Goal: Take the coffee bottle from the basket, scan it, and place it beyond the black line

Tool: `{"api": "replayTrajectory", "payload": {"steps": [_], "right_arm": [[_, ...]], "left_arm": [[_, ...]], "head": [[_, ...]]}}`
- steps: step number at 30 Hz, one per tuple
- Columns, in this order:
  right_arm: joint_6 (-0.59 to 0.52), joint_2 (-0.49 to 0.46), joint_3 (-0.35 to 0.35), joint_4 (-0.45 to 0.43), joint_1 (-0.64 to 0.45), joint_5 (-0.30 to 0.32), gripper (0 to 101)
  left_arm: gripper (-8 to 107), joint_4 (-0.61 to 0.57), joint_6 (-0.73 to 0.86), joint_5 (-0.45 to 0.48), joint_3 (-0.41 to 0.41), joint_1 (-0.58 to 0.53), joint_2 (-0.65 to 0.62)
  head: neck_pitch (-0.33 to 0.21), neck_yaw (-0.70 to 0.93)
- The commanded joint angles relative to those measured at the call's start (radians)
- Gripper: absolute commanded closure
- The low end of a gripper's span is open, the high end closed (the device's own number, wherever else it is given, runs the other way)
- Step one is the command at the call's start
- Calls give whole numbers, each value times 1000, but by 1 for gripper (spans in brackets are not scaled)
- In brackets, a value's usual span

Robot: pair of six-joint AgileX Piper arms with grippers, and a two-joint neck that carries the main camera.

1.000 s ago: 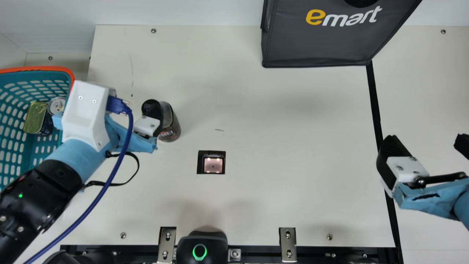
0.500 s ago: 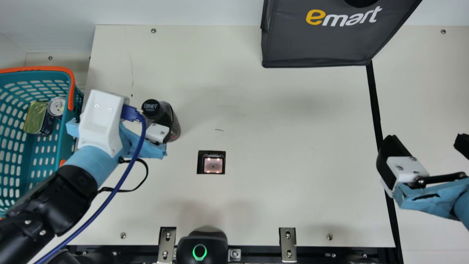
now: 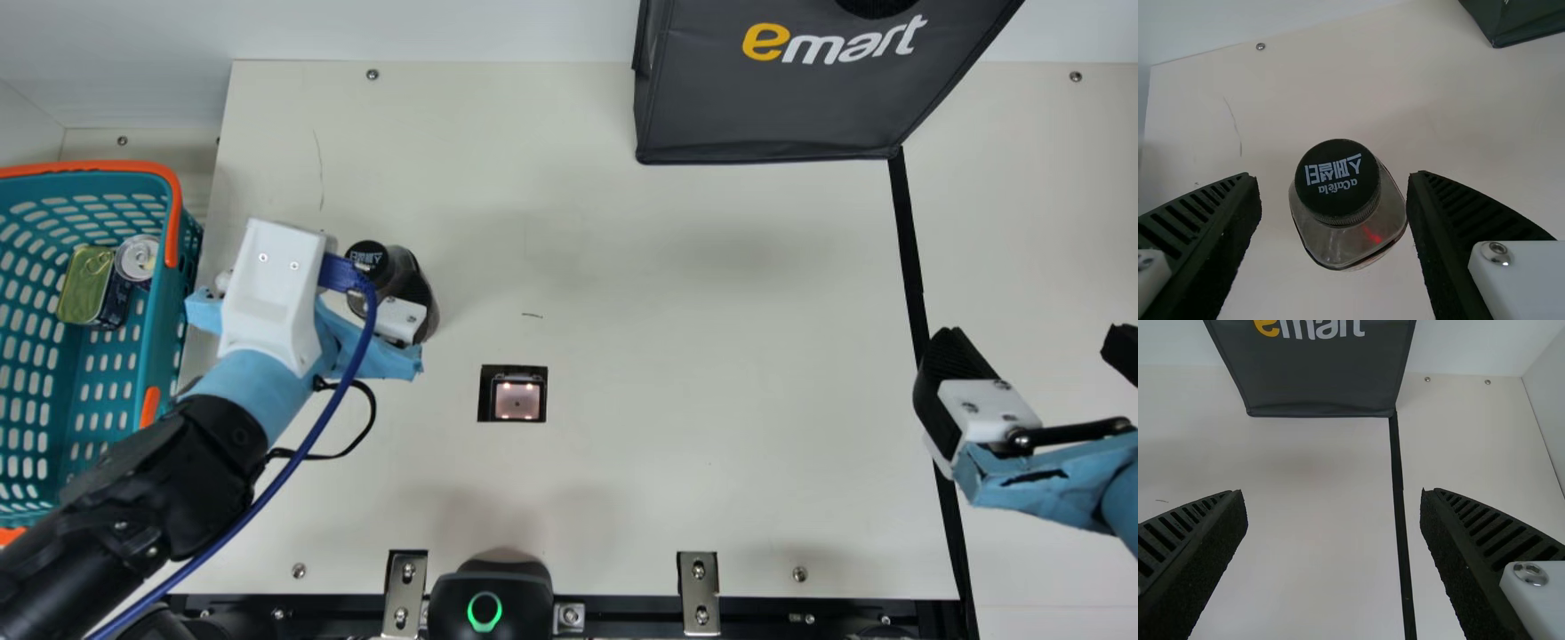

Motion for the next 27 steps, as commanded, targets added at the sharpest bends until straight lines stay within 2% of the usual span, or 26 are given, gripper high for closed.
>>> {"api": "replayTrajectory", "payload": {"steps": [1,10,19,27], "right_arm": [[0,0,0,0,0,0,10],[0,0,0,0,0,0,10],[0,0,0,0,0,0,10],[0,0,0,0,0,0,10]], "left_arm": [[29,7,-9,2,2,-3,3],[89,14,-20,2,12,-5,5],[89,-1,6,-12,18,8,-5],[89,-65,102,-50,13,19,-25]], "head": [[-26,0],[-26,0],[-26,0],[-26,0]]}}
